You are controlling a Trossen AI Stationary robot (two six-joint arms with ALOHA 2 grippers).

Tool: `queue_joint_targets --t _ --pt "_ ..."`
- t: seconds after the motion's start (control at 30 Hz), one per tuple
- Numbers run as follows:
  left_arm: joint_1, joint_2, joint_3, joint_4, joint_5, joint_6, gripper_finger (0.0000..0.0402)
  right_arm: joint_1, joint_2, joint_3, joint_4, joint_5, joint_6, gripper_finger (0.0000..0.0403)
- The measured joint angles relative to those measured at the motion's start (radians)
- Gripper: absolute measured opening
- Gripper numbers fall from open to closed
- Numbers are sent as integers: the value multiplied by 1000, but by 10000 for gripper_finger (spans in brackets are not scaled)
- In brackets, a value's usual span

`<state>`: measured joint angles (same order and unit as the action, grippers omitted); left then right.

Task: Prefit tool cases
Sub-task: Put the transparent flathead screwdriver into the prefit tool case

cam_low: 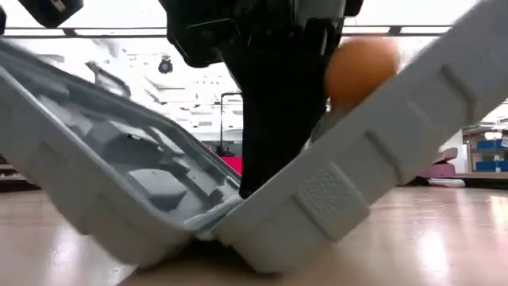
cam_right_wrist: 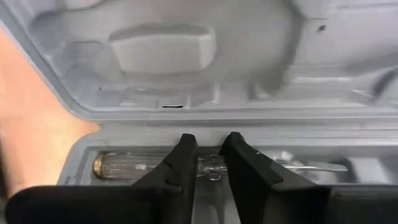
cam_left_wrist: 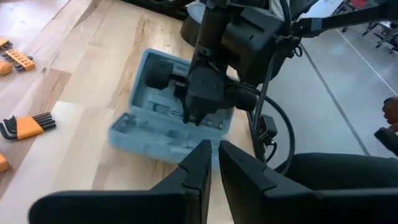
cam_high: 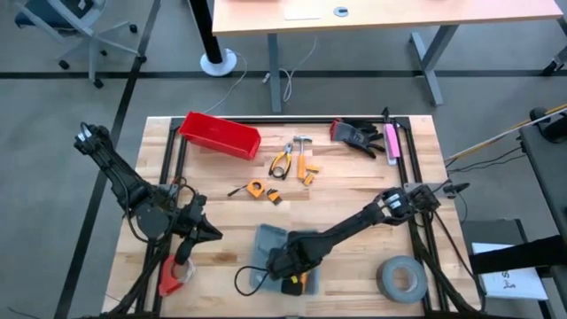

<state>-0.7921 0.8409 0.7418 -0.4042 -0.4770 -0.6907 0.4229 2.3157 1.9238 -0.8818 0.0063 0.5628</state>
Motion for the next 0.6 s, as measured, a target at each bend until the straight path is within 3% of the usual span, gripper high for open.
queue_joint_targets --t 0.17,0.6 --pt "0 0 0 0 1 -3 37 -1 -9 44 -67 47 -2 62" --pt "-1 0 0 -3 18 -6 37 17 -29 48 -176 49 30 78"
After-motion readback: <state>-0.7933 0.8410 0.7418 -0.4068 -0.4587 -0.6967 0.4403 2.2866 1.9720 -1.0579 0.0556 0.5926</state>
